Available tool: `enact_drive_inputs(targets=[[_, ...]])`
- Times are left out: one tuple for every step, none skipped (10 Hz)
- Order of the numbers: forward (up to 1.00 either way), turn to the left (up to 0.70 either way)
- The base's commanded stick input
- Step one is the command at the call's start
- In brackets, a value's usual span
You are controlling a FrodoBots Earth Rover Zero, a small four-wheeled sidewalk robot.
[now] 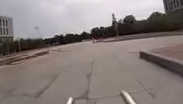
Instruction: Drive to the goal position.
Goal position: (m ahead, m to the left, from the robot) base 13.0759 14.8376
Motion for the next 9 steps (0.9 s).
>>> enact_drive_inputs(targets=[[0.69, 0.00], [0.69, 0.00], [0.69, 0.00], [0.69, -0.25], [0.69, 0.09], [0.69, 0.00], [0.69, 0.00], [0.69, 0.00], [0.69, 0.00]])
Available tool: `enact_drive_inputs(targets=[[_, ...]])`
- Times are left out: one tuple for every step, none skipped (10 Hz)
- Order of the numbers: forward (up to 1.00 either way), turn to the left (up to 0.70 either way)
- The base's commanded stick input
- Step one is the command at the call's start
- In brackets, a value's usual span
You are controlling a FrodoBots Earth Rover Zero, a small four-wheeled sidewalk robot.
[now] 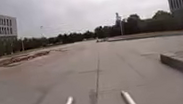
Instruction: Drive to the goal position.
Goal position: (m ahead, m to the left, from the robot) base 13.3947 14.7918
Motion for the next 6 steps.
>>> enact_drive_inputs(targets=[[0.69, 0.00], [0.69, 0.00], [0.69, 0.00], [0.69, 0.00], [0.69, 0.00], [0.69, 0.00]])
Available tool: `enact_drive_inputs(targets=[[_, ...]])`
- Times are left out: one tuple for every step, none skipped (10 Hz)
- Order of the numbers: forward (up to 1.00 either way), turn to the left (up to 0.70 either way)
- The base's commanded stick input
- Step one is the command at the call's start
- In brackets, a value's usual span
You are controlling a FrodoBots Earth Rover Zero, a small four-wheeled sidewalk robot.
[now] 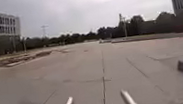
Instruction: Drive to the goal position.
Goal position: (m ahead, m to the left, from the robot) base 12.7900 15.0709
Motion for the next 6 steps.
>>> enact_drive_inputs(targets=[[0.69, -0.27], [0.69, -0.35], [0.69, -0.35], [0.69, -0.15], [0.69, 0.00], [0.69, 0.00]])
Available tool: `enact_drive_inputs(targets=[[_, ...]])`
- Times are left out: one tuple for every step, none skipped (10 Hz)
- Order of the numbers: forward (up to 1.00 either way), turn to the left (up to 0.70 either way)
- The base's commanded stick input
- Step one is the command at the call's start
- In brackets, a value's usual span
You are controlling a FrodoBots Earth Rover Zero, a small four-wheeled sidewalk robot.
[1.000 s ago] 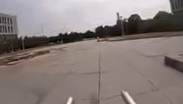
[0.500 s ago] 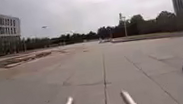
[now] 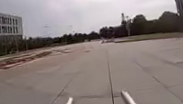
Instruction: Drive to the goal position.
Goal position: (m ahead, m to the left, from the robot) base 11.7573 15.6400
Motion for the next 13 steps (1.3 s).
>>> enact_drive_inputs(targets=[[0.69, 0.00], [0.69, 0.00], [0.69, 0.00], [0.69, 0.00], [0.69, 0.00], [0.69, 0.00], [0.69, 0.00], [0.69, 0.00], [0.69, 0.00], [0.69, 0.00], [0.69, 0.00], [0.69, -0.07], [0.69, -0.28]])
